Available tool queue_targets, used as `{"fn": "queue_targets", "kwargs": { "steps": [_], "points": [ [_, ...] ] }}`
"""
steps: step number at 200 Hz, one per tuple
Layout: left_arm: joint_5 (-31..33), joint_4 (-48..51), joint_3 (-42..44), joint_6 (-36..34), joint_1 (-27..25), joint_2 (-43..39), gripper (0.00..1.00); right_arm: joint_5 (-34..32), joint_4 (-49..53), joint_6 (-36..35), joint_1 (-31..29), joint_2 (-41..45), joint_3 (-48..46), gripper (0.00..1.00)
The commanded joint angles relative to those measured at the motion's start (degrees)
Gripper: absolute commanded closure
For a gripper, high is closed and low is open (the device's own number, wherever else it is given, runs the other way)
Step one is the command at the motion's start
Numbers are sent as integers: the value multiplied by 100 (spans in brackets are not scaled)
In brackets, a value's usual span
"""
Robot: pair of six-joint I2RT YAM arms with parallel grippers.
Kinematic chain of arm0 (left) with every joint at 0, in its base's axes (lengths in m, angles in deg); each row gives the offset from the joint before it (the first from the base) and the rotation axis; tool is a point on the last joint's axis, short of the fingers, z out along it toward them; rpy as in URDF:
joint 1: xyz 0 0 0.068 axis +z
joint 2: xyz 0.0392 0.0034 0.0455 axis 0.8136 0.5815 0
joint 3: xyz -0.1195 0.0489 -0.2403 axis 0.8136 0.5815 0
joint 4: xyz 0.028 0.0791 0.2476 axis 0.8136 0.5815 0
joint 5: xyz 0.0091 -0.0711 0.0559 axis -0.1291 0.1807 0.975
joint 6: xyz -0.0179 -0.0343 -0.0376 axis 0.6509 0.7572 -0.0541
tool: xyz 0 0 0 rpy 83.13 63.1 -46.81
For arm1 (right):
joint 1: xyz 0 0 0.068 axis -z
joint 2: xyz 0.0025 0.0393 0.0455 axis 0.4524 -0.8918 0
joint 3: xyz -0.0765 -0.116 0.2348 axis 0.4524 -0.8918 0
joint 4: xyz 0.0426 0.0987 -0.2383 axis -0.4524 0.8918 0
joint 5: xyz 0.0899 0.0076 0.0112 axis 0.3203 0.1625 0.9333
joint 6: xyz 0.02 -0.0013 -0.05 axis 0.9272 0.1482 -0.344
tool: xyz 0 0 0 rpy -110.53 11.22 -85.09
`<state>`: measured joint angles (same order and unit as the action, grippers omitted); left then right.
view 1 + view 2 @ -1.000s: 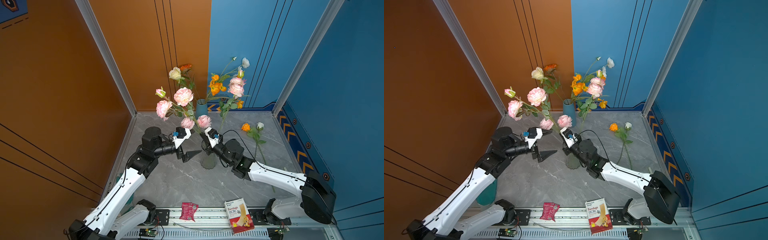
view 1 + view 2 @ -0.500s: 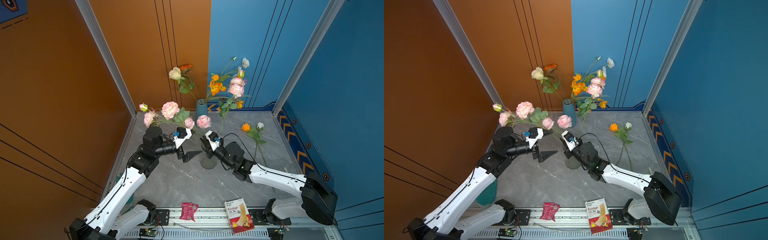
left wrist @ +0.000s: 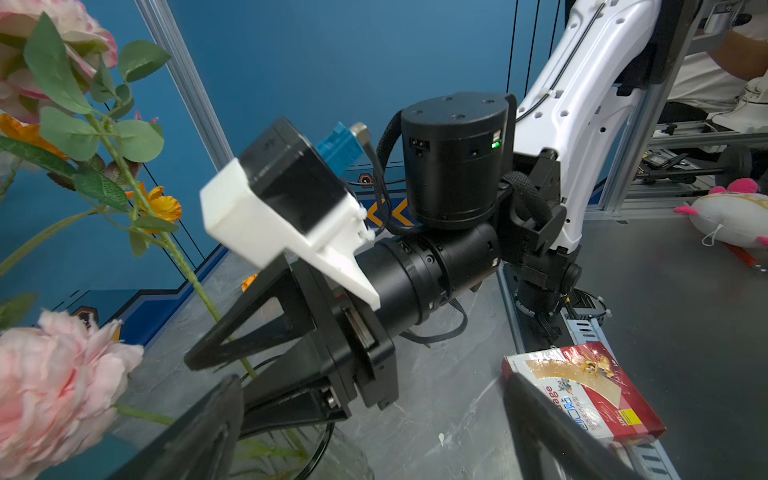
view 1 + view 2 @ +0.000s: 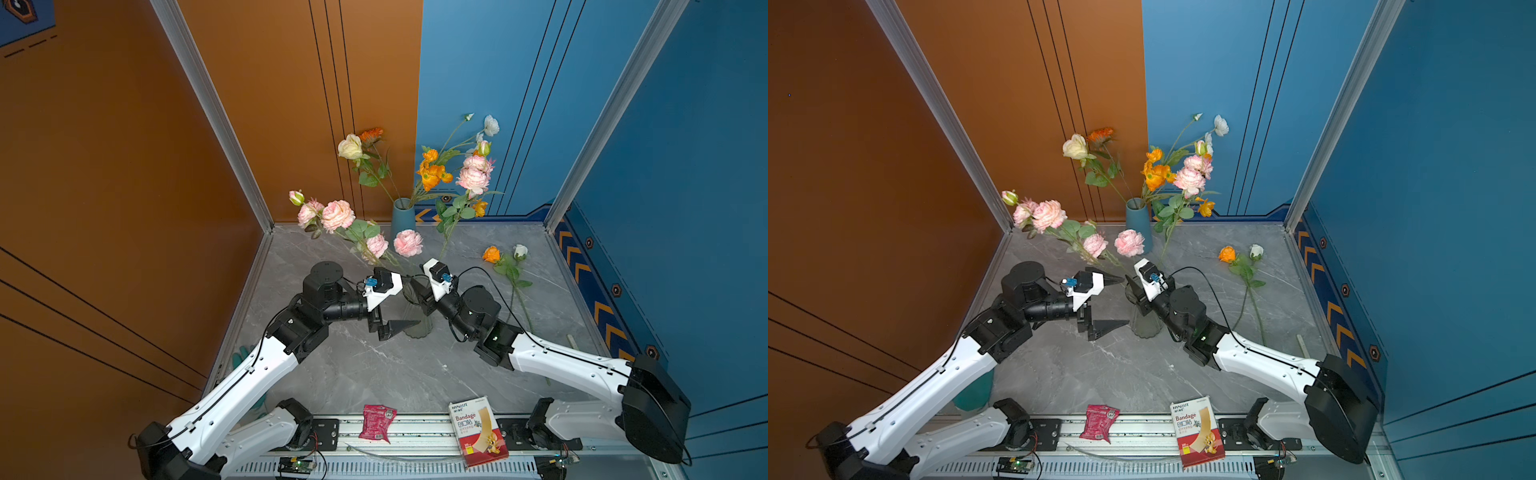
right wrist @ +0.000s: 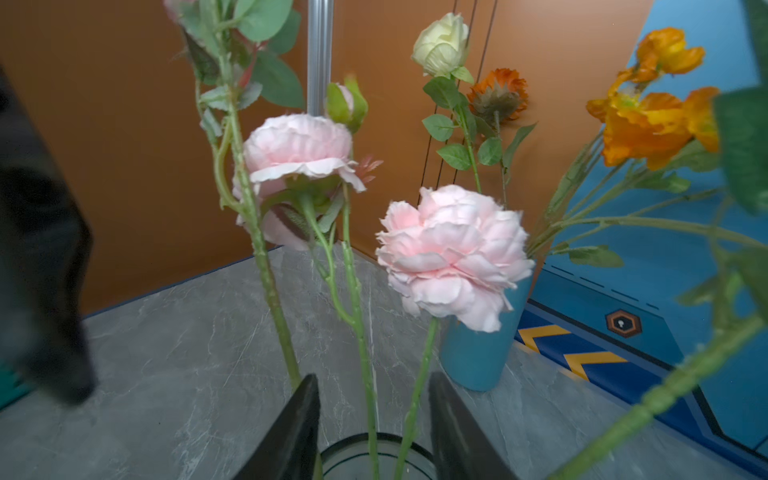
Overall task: Arrange the flowers into the vase
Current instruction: 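Move the right gripper to the orange rose on the table and grasp its stem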
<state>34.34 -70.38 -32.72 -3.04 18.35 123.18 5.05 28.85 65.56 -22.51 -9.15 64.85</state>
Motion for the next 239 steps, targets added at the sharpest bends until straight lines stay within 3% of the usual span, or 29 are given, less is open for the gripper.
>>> {"fn": "queue_targets", "kwargs": {
  "steps": [1,11,31,46,69,95,157,173,239],
  "points": [
    [618,1,66,-174,-311,103,2,-1304,896,456,291,426,39,39],
    [862,53,53,-212,-475,158,2,-1780,1453,764,556,566,86,31],
    [1074,209,11,-332,-768,301,2,-1962,2962,1744,1483,851,241,30],
    [1095,256,10,-385,-941,397,2,-1390,3816,2320,2418,898,307,29],
    [1117,302,-4,-417,-1181,556,2,-296,4830,2568,3817,373,567,28],
    [1231,370,-30,-462,-1414,737,2,330,5377,2378,4728,-455,830,32],
    [1317,512,-49,-592,-1558,805,2,555,5368,1852,5320,-2182,1348,48],
    [1319,538,-43,-612,-1561,809,2,583,5372,1849,5400,-2530,1533,56],
    [1321,627,-98,-685,-1576,845,2,494,5583,1685,5503,-3280,2034,58]
  ]
}}
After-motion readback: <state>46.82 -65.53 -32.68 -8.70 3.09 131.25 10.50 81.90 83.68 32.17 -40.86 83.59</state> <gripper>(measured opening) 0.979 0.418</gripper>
